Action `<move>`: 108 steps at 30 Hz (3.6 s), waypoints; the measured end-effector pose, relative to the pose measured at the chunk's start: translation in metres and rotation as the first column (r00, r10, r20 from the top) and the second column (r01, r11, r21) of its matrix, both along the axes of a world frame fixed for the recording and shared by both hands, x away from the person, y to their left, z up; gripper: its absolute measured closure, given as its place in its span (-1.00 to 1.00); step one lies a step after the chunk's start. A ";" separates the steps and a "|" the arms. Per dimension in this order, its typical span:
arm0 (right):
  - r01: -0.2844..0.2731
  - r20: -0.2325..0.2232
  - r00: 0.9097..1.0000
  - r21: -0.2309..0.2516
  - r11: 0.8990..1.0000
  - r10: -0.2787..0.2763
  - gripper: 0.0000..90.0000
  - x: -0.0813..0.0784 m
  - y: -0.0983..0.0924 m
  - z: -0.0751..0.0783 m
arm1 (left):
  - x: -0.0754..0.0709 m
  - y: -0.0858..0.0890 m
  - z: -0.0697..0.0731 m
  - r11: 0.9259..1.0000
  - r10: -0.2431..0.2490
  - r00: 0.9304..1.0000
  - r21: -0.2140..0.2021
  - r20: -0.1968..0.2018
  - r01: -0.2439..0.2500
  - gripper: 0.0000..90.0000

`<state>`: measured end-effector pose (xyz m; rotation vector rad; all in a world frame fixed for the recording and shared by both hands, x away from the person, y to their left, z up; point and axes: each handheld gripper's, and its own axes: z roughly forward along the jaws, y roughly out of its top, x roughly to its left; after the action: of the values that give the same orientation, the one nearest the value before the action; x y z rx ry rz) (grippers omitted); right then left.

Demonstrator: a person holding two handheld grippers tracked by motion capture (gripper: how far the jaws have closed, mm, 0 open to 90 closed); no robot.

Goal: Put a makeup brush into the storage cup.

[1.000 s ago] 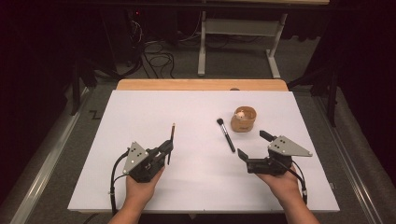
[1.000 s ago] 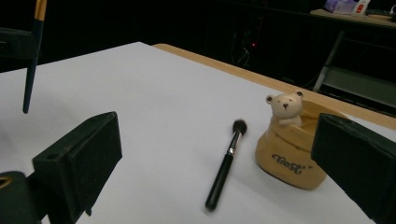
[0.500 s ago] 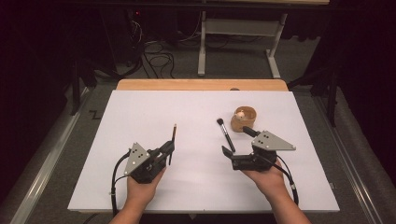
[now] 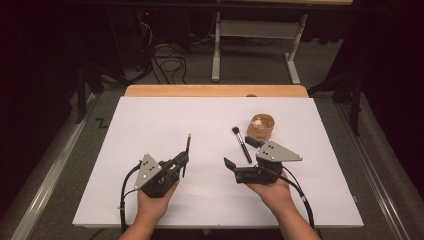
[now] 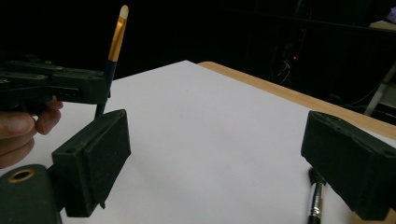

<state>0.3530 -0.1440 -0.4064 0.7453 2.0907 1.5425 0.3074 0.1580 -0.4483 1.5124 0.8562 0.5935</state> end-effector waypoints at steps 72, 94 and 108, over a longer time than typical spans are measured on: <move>-0.189 -0.176 0.951 0.315 0.930 0.253 0.52 -0.022 0.017 -0.020 | -0.031 -0.055 -0.008 0.985 -0.170 0.985 0.038 0.029 0.169 0.85; -0.189 -0.184 0.947 0.349 0.918 0.265 0.72 -0.022 0.016 -0.024 | -0.032 -0.055 -0.009 0.985 -0.170 0.985 0.042 0.028 0.169 0.85; -0.194 -0.181 0.947 0.345 0.918 0.267 0.90 -0.023 0.016 -0.024 | -0.032 -0.056 -0.009 0.984 -0.173 0.985 0.042 0.023 0.172 0.85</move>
<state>0.3303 -0.1279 -0.4301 0.8417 2.1757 2.0542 0.2759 0.1023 -0.4573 1.5928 0.6877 0.5045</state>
